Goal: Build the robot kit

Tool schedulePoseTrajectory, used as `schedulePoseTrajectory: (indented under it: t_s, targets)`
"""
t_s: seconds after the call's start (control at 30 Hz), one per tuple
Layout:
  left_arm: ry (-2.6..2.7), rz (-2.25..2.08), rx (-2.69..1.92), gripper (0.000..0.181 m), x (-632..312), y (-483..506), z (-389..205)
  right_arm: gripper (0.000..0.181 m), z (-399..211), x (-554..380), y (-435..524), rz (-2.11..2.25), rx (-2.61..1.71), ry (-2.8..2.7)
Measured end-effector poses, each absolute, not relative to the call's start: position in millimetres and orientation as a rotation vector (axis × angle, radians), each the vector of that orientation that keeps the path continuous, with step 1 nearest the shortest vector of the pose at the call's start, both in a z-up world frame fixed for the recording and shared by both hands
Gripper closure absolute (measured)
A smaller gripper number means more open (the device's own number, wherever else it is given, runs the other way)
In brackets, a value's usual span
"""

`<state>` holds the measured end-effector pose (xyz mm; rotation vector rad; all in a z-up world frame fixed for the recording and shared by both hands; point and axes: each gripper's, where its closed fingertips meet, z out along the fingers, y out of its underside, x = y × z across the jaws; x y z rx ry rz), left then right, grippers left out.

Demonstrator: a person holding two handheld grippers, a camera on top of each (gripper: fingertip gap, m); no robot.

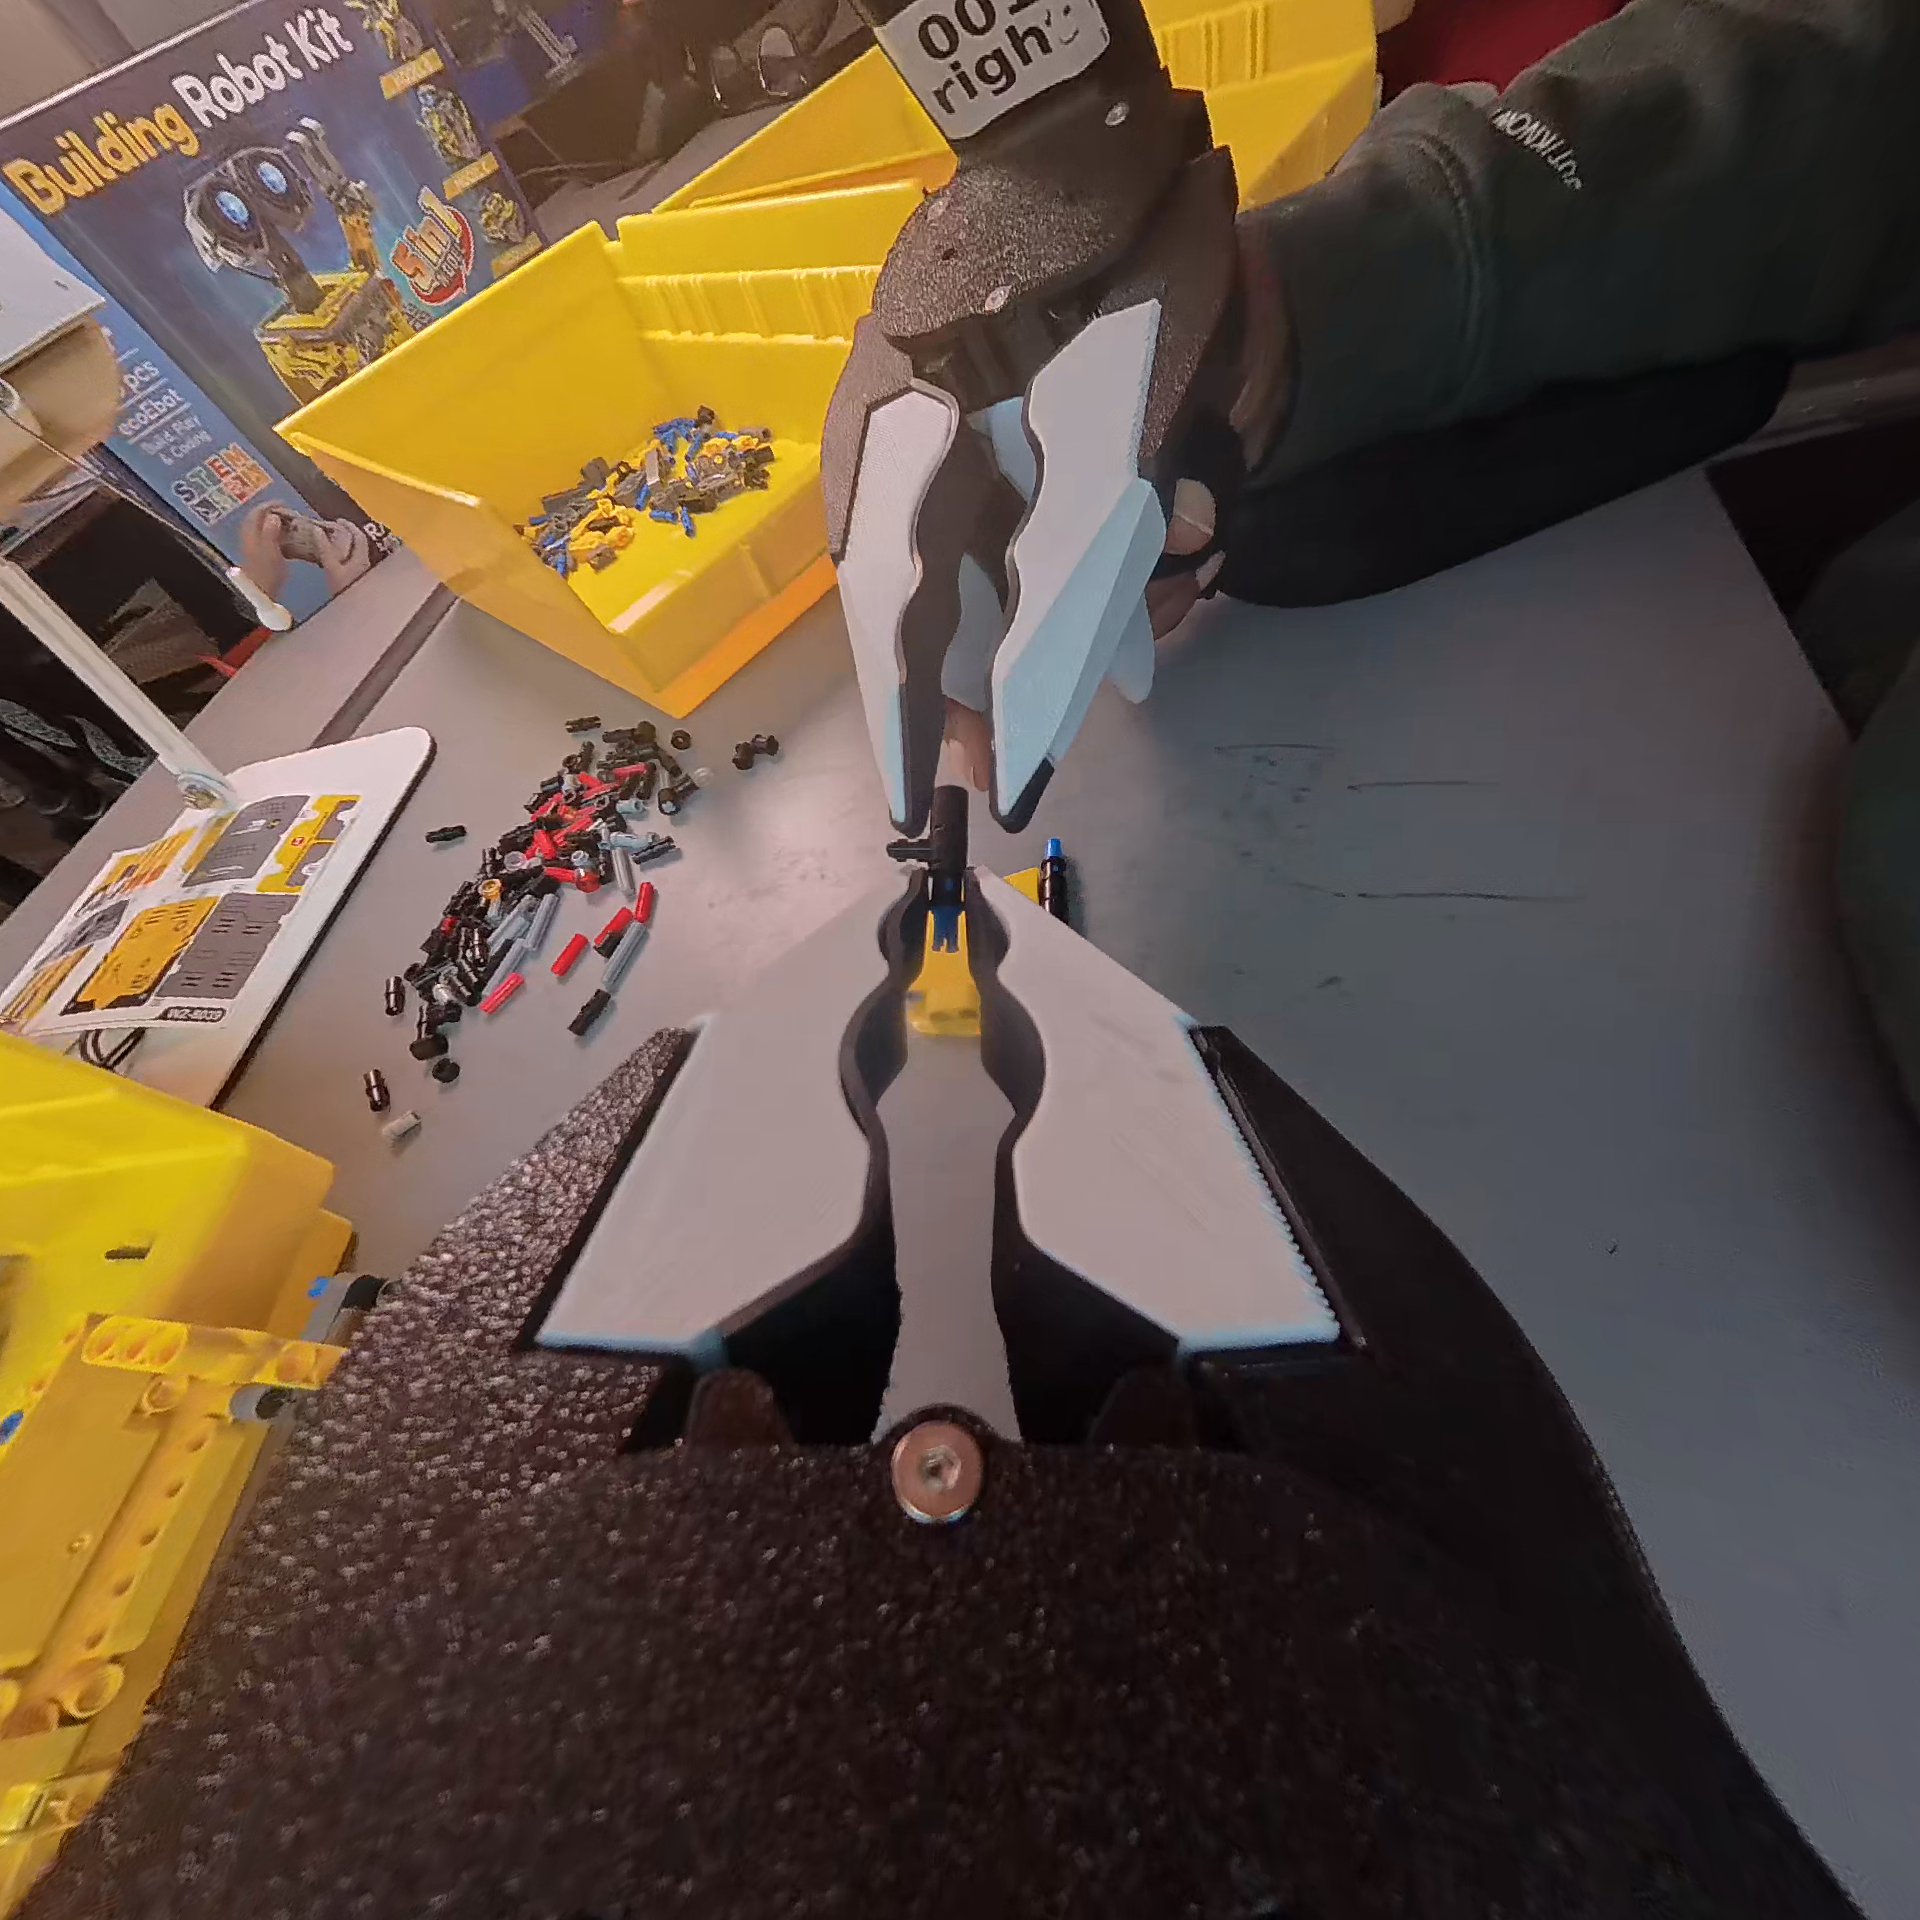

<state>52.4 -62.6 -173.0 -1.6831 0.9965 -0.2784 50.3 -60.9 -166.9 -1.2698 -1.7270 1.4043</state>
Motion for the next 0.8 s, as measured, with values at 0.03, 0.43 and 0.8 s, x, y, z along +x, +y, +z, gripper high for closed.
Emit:
schedulePoseTrajectory:
  t_s: [0.03, 0.43, 0.8]
  targets:
    - [1.004, -0.274, -1.680, 0.176, 53.6, -63.1, -173.5, 0.170, -168.8, 49.6, -61.6, 1.395, -1.275, -1.734]
    - [1.102, -0.438, -1.902, 0.176, 63.5, -75.8, -213.7, 0.167, -208.8, 66.9, -62.9, 1.100, -1.262, -2.022]
    - [1.139, -0.417, -2.079, 0.176, 63.4, -71.5, -241.4, 0.143, -221.7, 79.6, -33.2, 0.912, -1.281, -2.051]
